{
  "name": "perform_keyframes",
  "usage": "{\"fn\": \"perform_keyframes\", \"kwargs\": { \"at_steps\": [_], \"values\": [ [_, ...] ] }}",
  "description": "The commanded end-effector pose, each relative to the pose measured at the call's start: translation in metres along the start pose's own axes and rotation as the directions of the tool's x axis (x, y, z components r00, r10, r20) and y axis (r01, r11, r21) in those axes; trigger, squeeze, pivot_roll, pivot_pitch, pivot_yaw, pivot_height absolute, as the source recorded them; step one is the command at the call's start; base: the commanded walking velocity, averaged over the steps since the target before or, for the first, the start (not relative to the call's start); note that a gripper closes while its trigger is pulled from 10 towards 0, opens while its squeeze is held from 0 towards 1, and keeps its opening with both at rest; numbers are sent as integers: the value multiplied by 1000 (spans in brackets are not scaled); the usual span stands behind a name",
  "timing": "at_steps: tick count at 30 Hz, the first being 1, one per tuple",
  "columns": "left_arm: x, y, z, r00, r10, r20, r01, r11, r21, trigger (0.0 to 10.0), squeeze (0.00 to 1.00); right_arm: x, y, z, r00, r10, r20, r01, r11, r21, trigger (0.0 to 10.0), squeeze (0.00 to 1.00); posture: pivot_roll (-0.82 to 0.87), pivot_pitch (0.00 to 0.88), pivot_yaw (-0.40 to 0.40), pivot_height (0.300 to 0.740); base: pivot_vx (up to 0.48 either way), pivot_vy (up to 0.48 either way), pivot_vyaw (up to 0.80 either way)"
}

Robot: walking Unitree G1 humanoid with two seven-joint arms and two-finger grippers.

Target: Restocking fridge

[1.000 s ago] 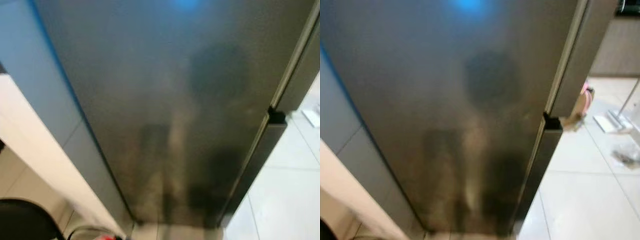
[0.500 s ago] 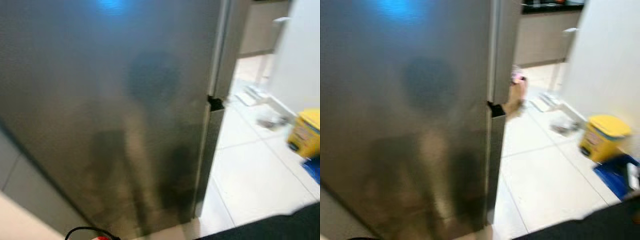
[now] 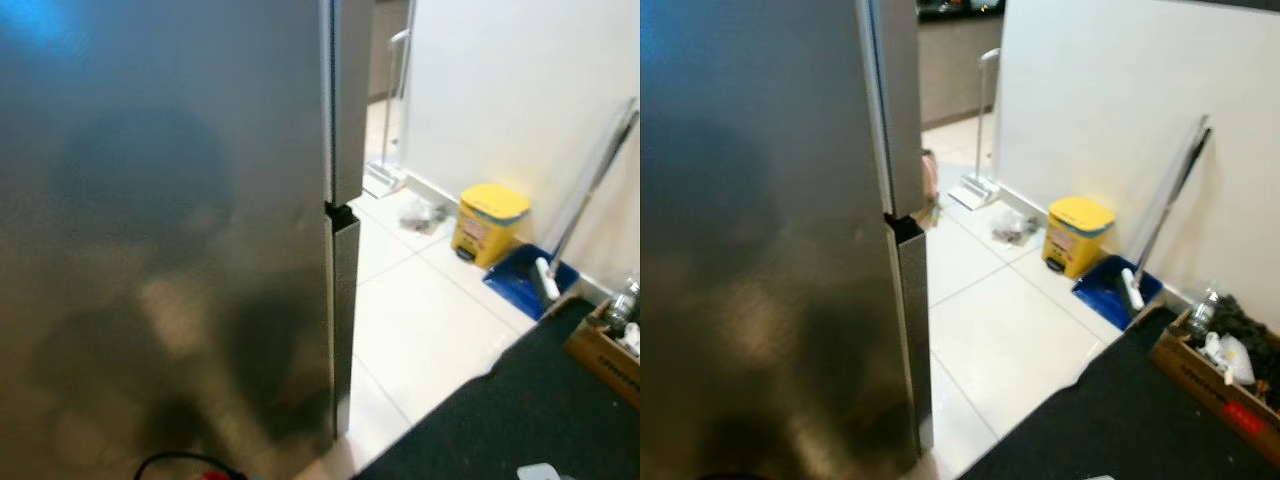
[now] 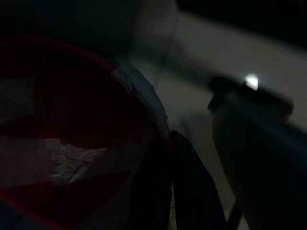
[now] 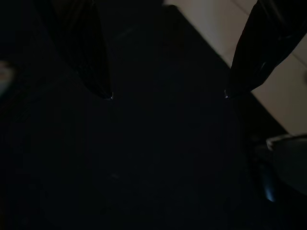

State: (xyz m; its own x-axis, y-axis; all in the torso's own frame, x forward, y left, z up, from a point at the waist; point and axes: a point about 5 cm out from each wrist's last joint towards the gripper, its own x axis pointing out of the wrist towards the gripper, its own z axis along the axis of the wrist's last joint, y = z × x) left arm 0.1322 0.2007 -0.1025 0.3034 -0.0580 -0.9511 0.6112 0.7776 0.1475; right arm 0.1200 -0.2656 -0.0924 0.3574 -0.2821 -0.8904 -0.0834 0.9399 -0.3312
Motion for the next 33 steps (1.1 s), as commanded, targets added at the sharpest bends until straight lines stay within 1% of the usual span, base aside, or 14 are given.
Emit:
{"fn": "perform_keyframes", "kwargs": {
  "at_steps": [1,6,10,13,17,20,23,24,25,26,28,31,32,33],
  "values": [
    [0,-11,-14,999,-24,-45,24,1000,-9,10000,0,0,7,12,999,18,51,-17,1000,-6,10000,0,-32,0,12,740,0,0,0],
    [0,-12,-15,998,-27,-48,26,1000,-18,10000,0,1,8,15,998,24,61,-22,999,-33,10000,0,-33,0,9,740,0,0,0],
    [0,-13,-18,998,-33,-58,32,999,-17,10000,0,1,7,19,997,25,79,-22,999,-37,10000,0,-33,0,8,740,0,-467,0],
    [0,-11,-17,998,-11,-56,9,1000,-23,10000,0,1,3,28,994,17,111,-13,999,-35,10000,0,-33,0,10,740,0,-417,0],
    [0,-10,-16,998,-9,-56,8,1000,-27,10000,0,0,-3,42,986,8,164,-4,1000,-24,10000,0,-33,0,7,740,0,0,0],
    [0,-9,-16,998,-8,-56,6,1000,-28,10000,0,-1,-11,59,973,2,230,0,1000,-8,10000,0,-34,0,6,740,0,0,0],
    [0,-10,-16,998,-8,-58,6,1000,-29,10000,0,-5,-21,86,943,-4,334,-2,1000,16,10000,0,-35,0,8,740,0,0,0],
    [0,-10,-16,998,-8,-58,6,1000,-28,10000,0,-6,-23,91,935,-4,354,-3,1000,19,10000,0,-35,0,8,740,0,0,0],
    [0,-11,-17,998,-11,-59,10,1000,-29,10000,0,-10,-28,109,907,3,422,-15,1000,25,10000,0,-36,0,7,740,0,0,0],
    [0,-11,-17,998,-11,-59,10,1000,-29,10000,0,-10,-28,109,907,3,422,-15,1000,25,10000,0,-36,0,7,740,0,0,0],
    [0,-12,-17,998,-12,-60,11,1000,-27,10000,0,-14,-33,124,878,7,479,-23,999,28,10000,0,-36,0,7,740,0,0,0],
    [0,-14,-19,998,-15,-64,13,1000,-26,10000,0,-27,-42,160,796,34,604,-68,997,33,10000,0,-37,0,8,740,0,0,0],
    [0,-14,-19,998,-15,-64,13,1000,-26,10000,0,-27,-42,160,796,34,604,-68,997,33,10000,0,-37,0,8,740,0,0,0],
    [0,-14,-20,998,-16,-66,14,1000,-25,10000,0,-33,-43,174,757,57,651,-103,994,32,10000,0,-37,0,9,740,0,0,0]
  ]
}}
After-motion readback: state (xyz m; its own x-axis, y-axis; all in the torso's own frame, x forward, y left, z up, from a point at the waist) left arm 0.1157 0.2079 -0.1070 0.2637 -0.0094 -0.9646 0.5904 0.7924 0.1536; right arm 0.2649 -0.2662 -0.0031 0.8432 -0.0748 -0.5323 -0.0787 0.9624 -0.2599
